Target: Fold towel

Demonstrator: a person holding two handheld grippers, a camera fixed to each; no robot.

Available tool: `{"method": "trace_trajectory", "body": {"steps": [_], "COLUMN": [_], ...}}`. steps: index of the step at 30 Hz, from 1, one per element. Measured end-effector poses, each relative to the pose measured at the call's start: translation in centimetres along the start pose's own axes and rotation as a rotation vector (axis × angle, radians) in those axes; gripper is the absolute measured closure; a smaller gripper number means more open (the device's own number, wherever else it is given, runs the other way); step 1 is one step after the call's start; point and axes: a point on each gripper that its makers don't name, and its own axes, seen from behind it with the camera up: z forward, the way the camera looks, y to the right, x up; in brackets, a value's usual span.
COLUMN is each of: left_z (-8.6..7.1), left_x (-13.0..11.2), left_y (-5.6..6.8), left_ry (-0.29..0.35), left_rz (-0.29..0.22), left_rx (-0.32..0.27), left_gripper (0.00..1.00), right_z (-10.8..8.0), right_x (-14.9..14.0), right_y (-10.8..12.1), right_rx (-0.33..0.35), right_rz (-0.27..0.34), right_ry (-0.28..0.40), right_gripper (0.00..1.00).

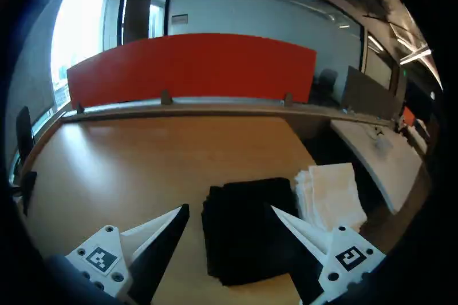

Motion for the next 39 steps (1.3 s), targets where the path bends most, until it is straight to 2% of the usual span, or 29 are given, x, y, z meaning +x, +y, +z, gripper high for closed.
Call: {"method": "trace_trajectory", "body": {"steps": [9, 16, 21, 27, 33, 39], "left_z": [-0.1, 0.1, 0.2, 0.3, 0.2, 0.2], "left_x": [0.8, 1.5, 2.2, 4.0, 7.2, 11.1], "left_y": [-0.3, -0.4, -0.4, -0.8, -1.8, -3.1], "left_ry": [0.014, 0.028, 0.045, 0.088, 0.171, 0.270], "left_rz": [-0.008, -0.020, -0.028, -0.039, -0.057, -0.072], "left_rx": [0.008, 0.011, 0.011, 0.016, 0.032, 0.054], "left_gripper": [0.02, 0.02, 0.02, 0.02, 0.02, 0.02], "right_z": [-0.9, -1.8, -2.5, -3.0, -3.7, -4.3], "right_x": [4.1, 6.4, 7.7, 8.9, 9.8, 10.9], "right_y": [0.2, 0.1, -0.4, -1.3, -3.1, -5.2], "right_rx": [-0.026, -0.033, -0.021, -0.006, 0.019, 0.046], "right_rz": [-0.006, 0.004, 0.019, 0.004, -0.011, 0.007], "right_ry": [0.208, 0.314, 0.361, 0.388, 0.403, 0.416], "right_gripper": [0.00, 0.00, 0.00, 0.00, 0.00, 0.00]}}
